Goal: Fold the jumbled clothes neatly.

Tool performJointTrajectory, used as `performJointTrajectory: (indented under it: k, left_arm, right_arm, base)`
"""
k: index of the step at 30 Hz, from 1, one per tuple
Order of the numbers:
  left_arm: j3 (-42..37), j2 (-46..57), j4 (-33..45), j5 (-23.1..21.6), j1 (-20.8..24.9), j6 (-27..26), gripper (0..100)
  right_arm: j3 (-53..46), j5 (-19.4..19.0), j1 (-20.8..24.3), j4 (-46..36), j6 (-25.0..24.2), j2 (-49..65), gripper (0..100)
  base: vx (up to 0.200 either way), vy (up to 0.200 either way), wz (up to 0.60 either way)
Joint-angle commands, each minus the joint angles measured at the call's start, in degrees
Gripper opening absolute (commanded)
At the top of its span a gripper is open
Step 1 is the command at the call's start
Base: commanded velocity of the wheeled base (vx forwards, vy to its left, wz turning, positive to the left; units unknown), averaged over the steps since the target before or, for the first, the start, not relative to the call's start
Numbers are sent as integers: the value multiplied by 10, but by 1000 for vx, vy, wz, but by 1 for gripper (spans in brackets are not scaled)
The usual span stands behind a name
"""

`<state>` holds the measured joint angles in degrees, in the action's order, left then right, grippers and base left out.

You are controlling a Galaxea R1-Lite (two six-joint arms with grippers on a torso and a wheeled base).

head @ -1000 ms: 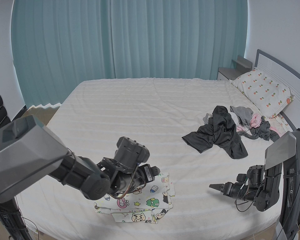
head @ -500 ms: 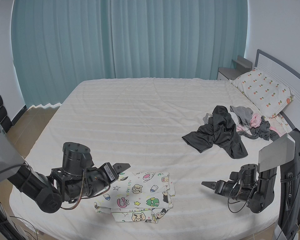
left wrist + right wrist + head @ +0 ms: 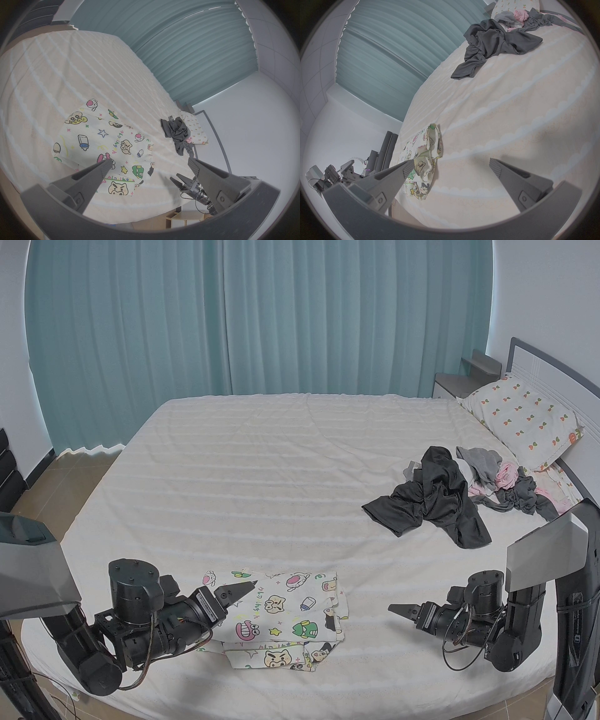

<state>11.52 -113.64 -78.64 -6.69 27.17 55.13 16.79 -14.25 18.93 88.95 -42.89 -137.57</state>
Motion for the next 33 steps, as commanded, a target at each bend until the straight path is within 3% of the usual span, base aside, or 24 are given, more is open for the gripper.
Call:
performJointTrajectory:
  k: [1,13,20,27,33]
  left_arm:
    - [-57,-66,-78,-13,-8,-16,100]
    - [-54,-89,-114,-32,-41,-13,100]
    - [-53,-85,-114,-40,-63,-13,100]
    - [-62,-86,-114,-49,-82,-14,100]
    - [-82,-86,-114,-122,-97,-17,100]
  right_arm:
    - [-1,0,8,5,-4,-2,100]
    - [3,2,8,5,1,-4,100]
    - [25,37,44,3,12,27,100]
    - [28,24,62,5,76,-30,100]
    - [-11,5,58,5,162,-45,100]
  base:
    - [0,0,0]
    - [0,183,0]
    - [0,200,0]
    - [0,171,0]
    - [0,0,0]
